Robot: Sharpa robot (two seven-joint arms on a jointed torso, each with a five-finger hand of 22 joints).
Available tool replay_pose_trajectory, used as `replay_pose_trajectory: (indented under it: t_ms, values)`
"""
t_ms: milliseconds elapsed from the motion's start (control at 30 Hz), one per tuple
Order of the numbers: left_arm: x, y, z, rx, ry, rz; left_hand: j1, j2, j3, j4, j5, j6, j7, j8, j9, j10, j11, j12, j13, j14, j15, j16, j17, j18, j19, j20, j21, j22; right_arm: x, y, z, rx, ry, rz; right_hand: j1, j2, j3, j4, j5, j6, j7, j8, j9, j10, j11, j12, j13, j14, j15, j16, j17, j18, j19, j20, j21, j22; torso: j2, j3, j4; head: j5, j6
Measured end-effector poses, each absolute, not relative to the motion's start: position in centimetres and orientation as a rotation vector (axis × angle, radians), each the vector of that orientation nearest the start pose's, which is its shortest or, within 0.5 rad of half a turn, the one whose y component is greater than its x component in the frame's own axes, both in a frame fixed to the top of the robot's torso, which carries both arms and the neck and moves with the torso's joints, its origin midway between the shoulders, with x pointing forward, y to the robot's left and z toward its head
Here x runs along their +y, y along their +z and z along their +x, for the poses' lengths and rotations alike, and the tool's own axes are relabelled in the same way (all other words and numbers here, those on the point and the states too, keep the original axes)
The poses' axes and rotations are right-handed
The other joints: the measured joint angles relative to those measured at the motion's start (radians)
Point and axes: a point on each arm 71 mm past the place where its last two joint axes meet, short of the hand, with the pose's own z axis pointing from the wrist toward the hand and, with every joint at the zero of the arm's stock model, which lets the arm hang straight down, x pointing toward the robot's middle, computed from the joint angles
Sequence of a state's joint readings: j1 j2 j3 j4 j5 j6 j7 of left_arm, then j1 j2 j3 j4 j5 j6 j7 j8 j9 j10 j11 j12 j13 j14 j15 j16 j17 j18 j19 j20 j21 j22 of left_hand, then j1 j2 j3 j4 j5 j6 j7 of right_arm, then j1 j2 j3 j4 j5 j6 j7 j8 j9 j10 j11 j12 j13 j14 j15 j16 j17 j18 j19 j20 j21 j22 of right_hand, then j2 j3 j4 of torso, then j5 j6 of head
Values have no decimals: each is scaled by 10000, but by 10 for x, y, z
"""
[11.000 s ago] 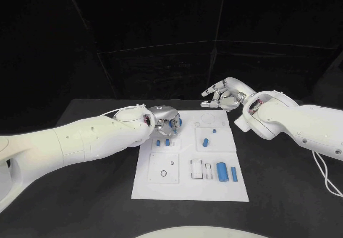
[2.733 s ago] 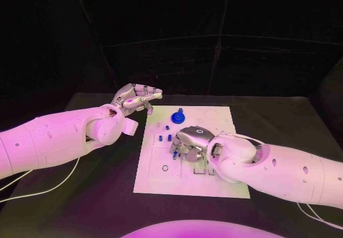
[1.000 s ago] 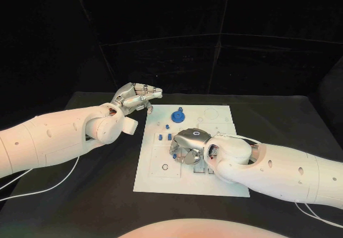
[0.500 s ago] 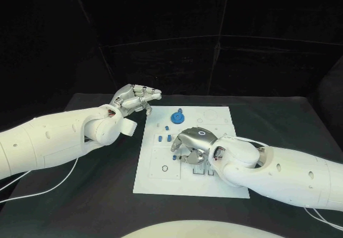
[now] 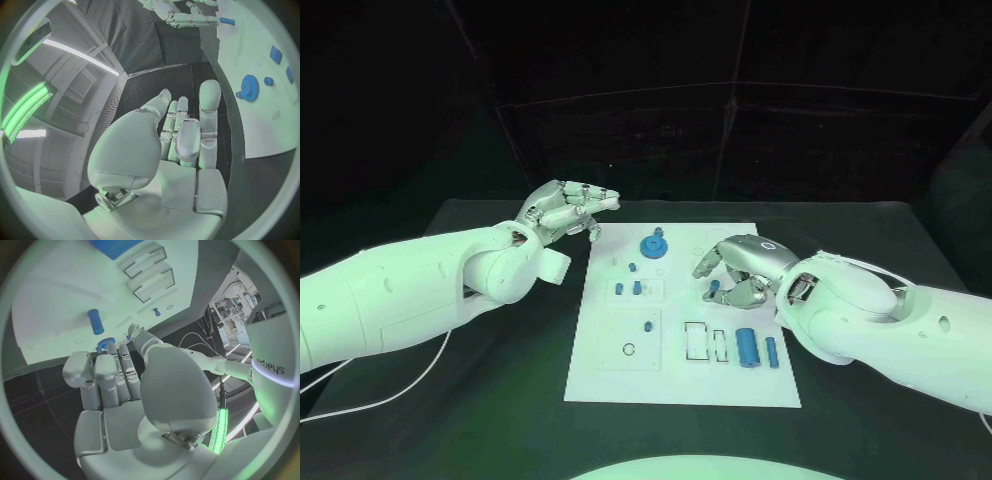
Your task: Assemble the parts on the task board
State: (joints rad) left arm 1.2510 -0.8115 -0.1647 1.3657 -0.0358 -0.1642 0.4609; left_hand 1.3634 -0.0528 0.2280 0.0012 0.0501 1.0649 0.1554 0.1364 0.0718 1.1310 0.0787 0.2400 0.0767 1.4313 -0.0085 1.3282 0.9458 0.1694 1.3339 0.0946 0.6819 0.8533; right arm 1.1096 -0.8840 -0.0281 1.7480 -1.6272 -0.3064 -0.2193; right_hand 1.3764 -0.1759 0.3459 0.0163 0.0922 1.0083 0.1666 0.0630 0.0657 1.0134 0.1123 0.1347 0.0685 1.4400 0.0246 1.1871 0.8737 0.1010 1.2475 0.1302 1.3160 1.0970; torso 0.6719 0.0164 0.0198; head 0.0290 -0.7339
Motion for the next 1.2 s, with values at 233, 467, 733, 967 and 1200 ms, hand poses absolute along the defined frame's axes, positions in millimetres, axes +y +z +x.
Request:
replay_pose_trajectory:
  t_ms: [233, 467, 733, 967, 1200]
  values:
    - [235, -201, 508, 14805, -15406, -10053, 0, 0, 0, 0, 0, 0, 0, 0, 0, 0, 0, 0, 1, 0, 0, 0, 0, -1, 0, 0, 0, 0, -164, -199, 430, 17138, 6467, -2745, 213, 78, -613, 40, -130, -235, -65, 0, 0, -427, -1, 277, 0, 0, 0, -114, -317, 0, -35, 34, -152, -248, 14, 6, 5, -20, 47]
    - [235, -201, 508, 14829, -15428, -10051, 0, 0, 0, 0, 0, 0, 0, 0, 1, 0, 0, 0, 1, 0, 0, 0, 0, 0, 0, 0, 0, 1, -163, -203, 435, 17468, 6079, -2875, 348, 213, -809, 101, -130, -347, -106, 0, 4, -544, 20, 459, -1, -40, 40, -116, -417, 1, -75, -1, -218, -333, 22, 6, 11, 5, 48]
    - [234, -201, 508, 14854, -15449, -10052, 0, 0, 0, 0, 0, 0, 0, 0, 1, 0, 0, 0, 2, 0, 0, 0, 0, 0, 0, 0, 0, 1, -161, -207, 437, 17795, 5693, -3113, 635, 501, -810, 102, -190, -54, -102, 65, 43, -427, -92, 884, 8, 19, -18, -106, -366, 1, -34, -42, -218, -192, 26, 5, 11, 22, 18]
    - [234, -202, 508, 14874, -15456, -10055, 0, 0, 0, 0, 0, 0, 0, 0, 1, 0, 0, 0, 2, 0, 0, 0, 1, -1, 0, 0, 0, 1, -161, -209, 437, 18003, 5427, -3295, 782, 666, -377, 148, -233, 420, -127, 175, 66, 335, -168, 1159, -14, 125, -125, 42, -198, 0, 422, -98, 128, 340, 26, 4, 11, 18, -4]
    - [234, -202, 508, 14911, -15477, -10059, 0, 0, 0, 0, 0, 0, 0, 0, 2, 0, 0, 0, 2, 0, 0, 0, 0, 0, 0, 0, 0, 1, -161, -209, 438, 18104, 5257, -3391, 763, 712, -91, 164, -246, 591, -135, 175, 65, 608, -228, 1154, -60, 161, -161, 151, -94, 0, 519, -125, 236, 540, 23, 6, 6, 35, -14]
